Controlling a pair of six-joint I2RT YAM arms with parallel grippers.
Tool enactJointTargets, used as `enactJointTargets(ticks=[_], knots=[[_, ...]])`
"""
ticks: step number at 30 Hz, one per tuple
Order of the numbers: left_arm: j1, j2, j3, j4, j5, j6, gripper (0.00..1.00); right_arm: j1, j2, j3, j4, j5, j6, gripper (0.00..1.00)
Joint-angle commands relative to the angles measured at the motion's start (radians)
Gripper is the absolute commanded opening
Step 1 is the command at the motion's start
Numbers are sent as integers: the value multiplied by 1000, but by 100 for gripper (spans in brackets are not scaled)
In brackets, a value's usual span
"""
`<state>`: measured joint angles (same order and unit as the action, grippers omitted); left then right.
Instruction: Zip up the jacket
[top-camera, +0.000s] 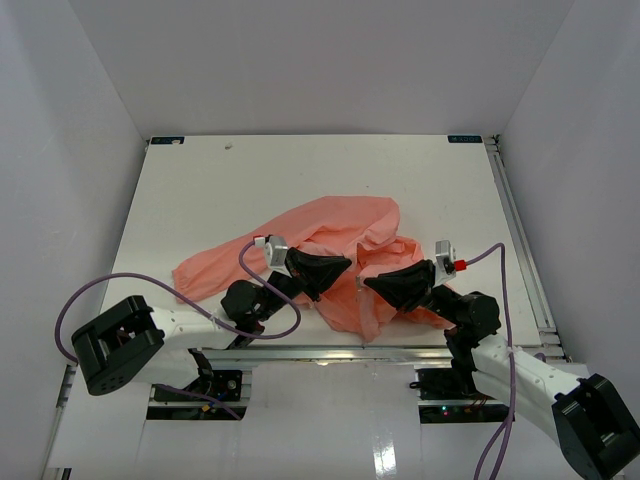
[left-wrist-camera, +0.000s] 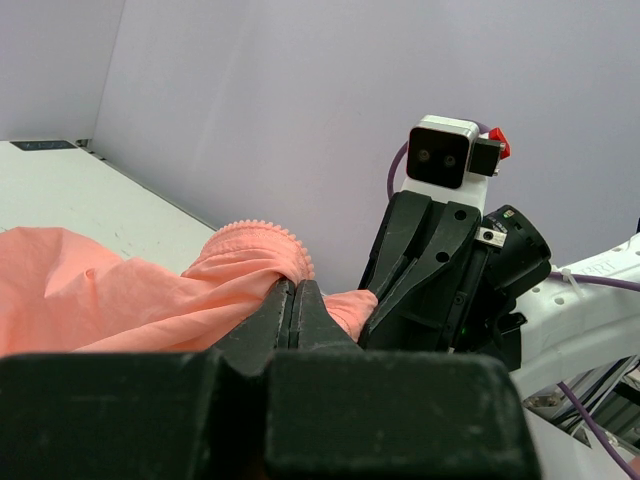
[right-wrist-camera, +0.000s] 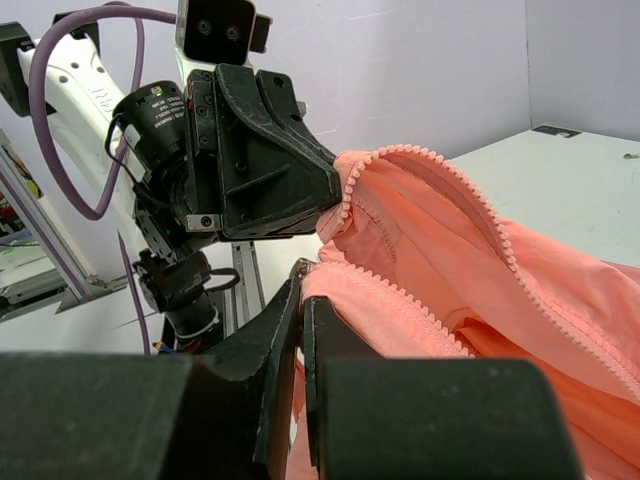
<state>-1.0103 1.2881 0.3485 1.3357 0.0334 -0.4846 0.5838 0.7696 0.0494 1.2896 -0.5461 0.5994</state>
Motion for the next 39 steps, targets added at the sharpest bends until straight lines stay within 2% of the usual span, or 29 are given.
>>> enactJointTargets(ticks=[1,39], knots=[[-7,-4,18,485,9,-17,0,4,-4,1,257,6,-16,8],[-20,19,23,485,26,-29,0,4,-6,1,240,60,-16,8]])
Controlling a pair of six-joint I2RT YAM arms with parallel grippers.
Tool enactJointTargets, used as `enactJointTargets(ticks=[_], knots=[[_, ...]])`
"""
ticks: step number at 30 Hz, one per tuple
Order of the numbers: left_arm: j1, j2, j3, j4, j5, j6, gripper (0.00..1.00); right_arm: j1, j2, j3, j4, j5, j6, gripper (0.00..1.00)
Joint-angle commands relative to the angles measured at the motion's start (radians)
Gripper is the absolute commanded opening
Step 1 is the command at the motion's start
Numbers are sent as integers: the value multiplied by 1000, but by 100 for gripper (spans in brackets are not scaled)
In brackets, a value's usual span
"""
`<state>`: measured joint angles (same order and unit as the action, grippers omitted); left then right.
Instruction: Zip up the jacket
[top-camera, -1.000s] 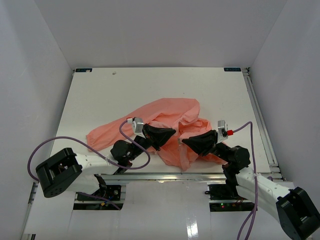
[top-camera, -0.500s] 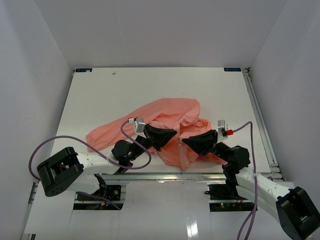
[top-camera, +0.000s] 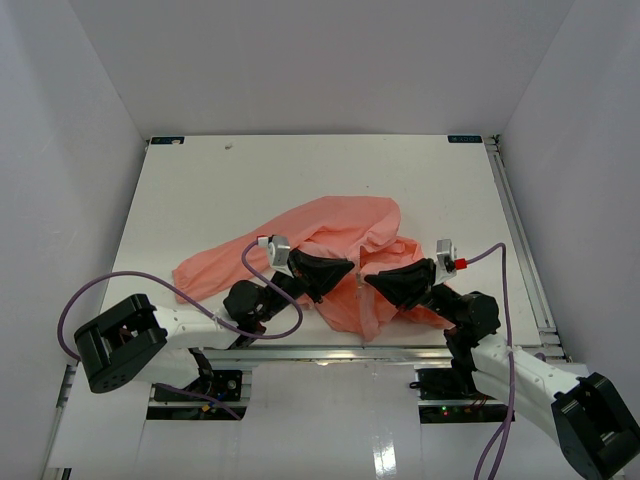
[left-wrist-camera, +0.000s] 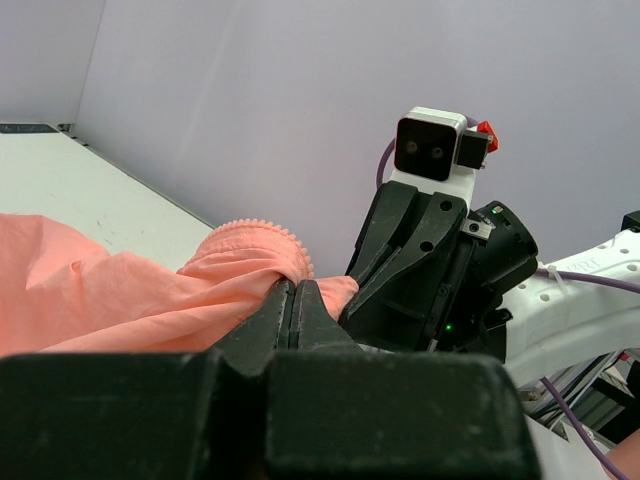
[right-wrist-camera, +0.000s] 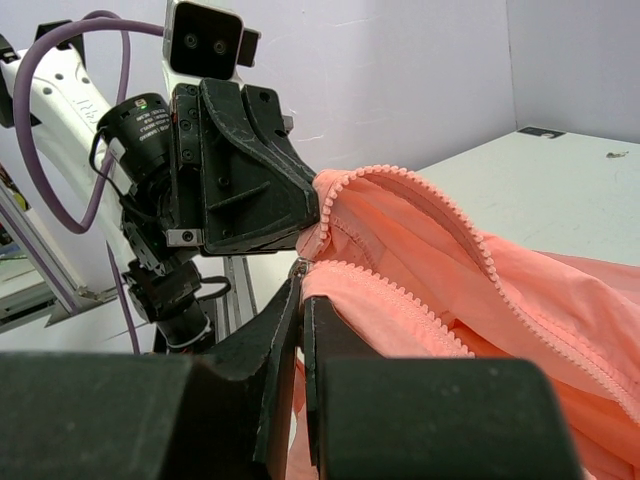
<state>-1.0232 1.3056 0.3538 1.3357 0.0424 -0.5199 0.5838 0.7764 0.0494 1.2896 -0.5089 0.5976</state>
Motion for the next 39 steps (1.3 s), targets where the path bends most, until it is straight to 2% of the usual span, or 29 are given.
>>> enactJointTargets(ticks=[1,26,39], knots=[[-8,3,18,485,18,6,0,4,-12,1,238,24,-15,8],[-22,15,24,485,39,-2,0,4,-36,4,231,59,-13,8],[-24,3,4,485,51,-29,0,2,-45,24,168,30,-76,8]])
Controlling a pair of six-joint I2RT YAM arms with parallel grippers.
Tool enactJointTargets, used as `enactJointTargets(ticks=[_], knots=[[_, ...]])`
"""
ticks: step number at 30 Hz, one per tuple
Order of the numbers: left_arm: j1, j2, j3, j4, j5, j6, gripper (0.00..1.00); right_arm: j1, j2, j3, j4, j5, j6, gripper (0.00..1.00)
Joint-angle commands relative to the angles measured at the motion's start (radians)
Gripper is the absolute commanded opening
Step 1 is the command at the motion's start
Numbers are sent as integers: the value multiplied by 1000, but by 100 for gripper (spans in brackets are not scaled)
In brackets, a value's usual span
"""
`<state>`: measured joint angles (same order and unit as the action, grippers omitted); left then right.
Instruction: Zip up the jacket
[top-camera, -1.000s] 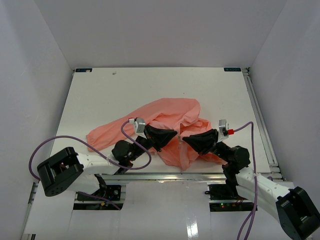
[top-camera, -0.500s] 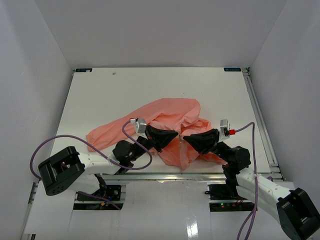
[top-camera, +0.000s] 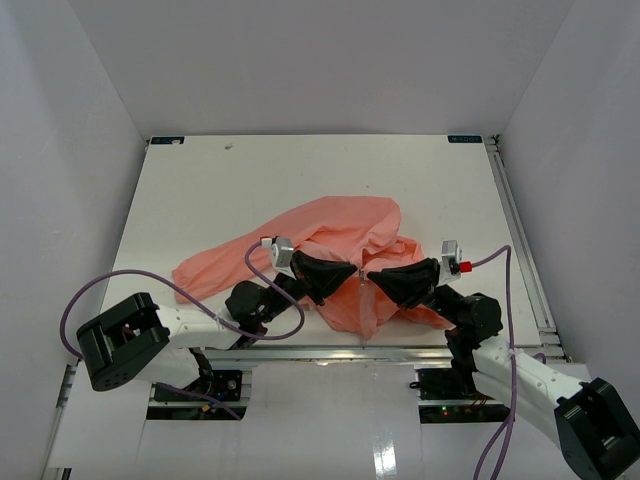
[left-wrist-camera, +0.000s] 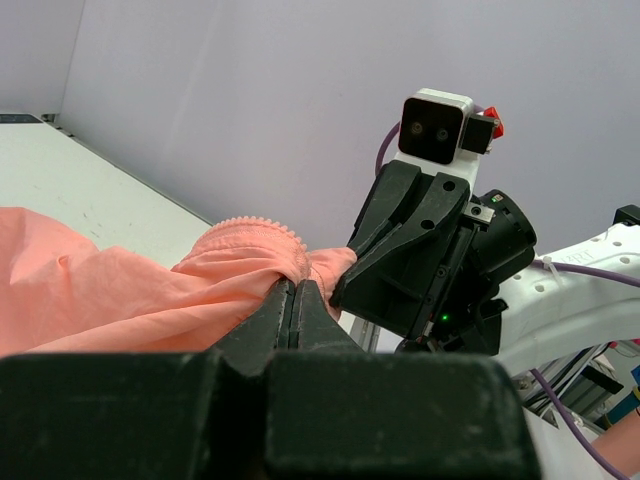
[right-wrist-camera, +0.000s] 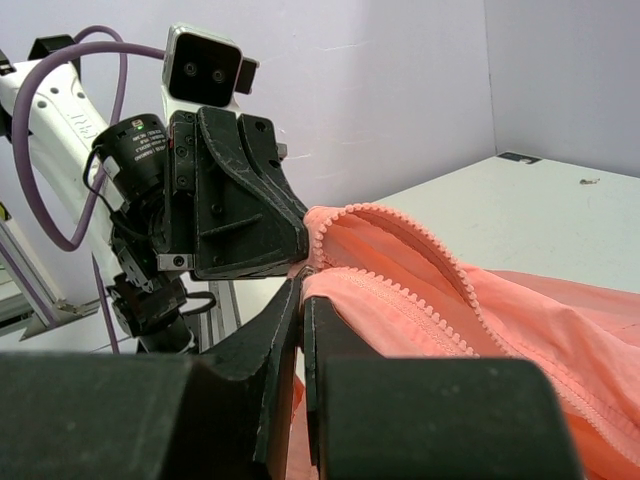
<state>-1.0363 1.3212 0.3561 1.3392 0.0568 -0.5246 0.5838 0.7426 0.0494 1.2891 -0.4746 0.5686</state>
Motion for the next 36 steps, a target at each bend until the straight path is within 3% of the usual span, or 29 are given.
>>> enactJointTargets(ticks=[1,11,12,15,26,30,33,36], knots=[[-11,-14,1,482,39,-30,0,3,-12,25,164,-5,-52,8],[-10,-15,-4,482,63,-42,0,2,-22,39,144,-26,-59,8],[-10,-13,-1,482,72,-43,3,2,-24,37,145,-29,-58,8],[-10,-13,8,480,88,-46,22,4,-29,28,147,-34,-58,8],[-10,-16,6,482,101,-43,27,2,-23,13,157,-30,-56,8],[-10,-19,6,480,110,-39,21,2,-28,10,153,-26,-58,8],[-10,-17,1,482,110,-37,0,2,-32,10,148,-21,-59,8],[-10,-22,-7,480,113,-27,0,3,-38,13,140,-8,-62,8]])
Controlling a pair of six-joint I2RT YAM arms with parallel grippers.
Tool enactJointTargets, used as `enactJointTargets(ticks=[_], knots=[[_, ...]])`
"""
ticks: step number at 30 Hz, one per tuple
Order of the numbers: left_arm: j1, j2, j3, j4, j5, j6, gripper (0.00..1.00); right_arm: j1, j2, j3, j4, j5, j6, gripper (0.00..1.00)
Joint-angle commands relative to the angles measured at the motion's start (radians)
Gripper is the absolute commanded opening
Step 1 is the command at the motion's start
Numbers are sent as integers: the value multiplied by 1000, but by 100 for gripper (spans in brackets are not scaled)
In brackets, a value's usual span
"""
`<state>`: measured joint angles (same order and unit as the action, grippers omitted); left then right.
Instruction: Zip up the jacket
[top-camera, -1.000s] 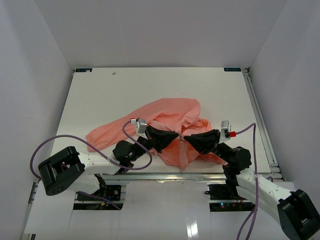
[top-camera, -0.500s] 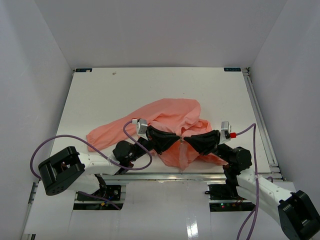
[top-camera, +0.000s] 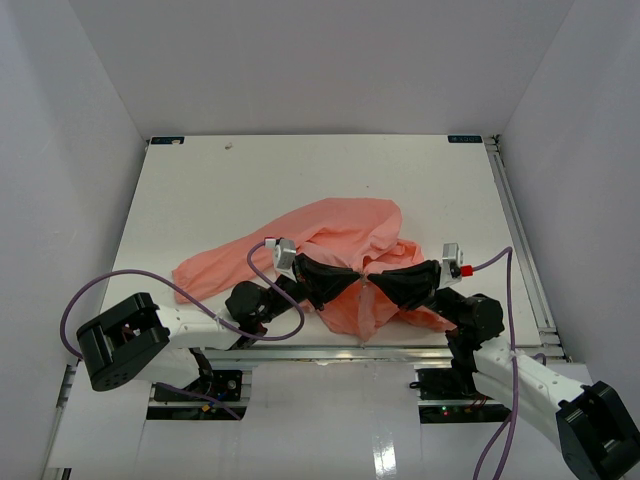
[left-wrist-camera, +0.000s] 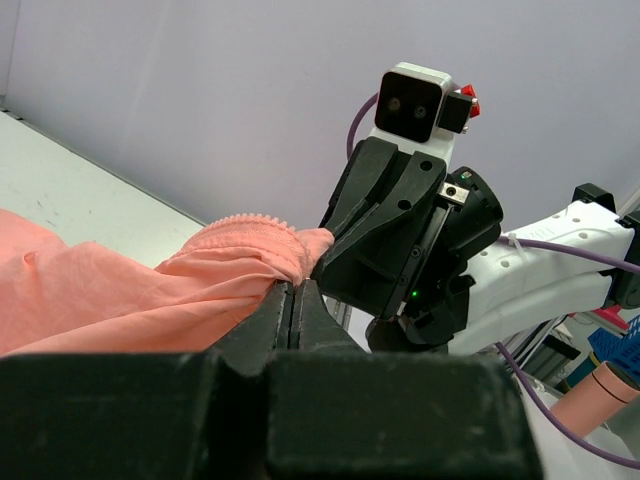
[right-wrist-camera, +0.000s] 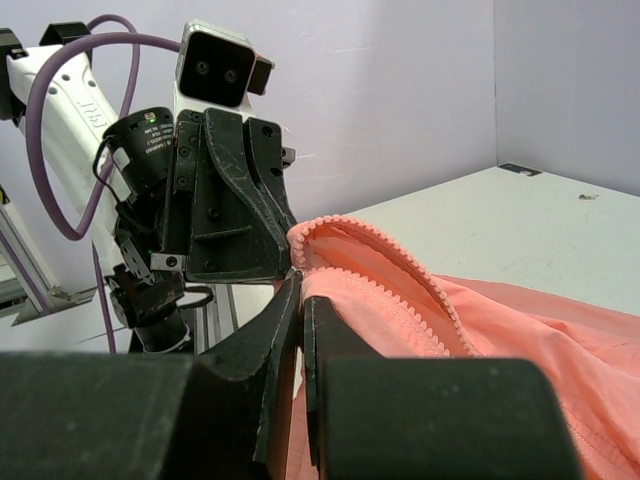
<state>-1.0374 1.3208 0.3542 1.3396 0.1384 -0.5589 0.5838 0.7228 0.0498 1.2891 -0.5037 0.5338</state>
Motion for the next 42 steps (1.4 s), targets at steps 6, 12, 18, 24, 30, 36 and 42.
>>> enactJointTargets(ticks=[6,12,18,24,30,36,42], knots=[[-8,-24,-21,480,32,20,0,2,-27,33,114,27,-31,8],[-9,-14,-39,481,36,25,0,2,-45,53,83,41,-42,8],[-9,-10,-44,481,57,22,0,2,-29,73,70,41,-52,8],[-9,15,-25,480,76,2,0,2,11,92,97,15,-32,8],[-9,25,-3,480,92,-13,0,3,29,82,113,10,-21,8],[-9,28,-10,481,95,-8,0,2,25,93,110,33,-28,8],[-9,30,-47,481,77,9,0,2,-25,117,11,101,-70,8]])
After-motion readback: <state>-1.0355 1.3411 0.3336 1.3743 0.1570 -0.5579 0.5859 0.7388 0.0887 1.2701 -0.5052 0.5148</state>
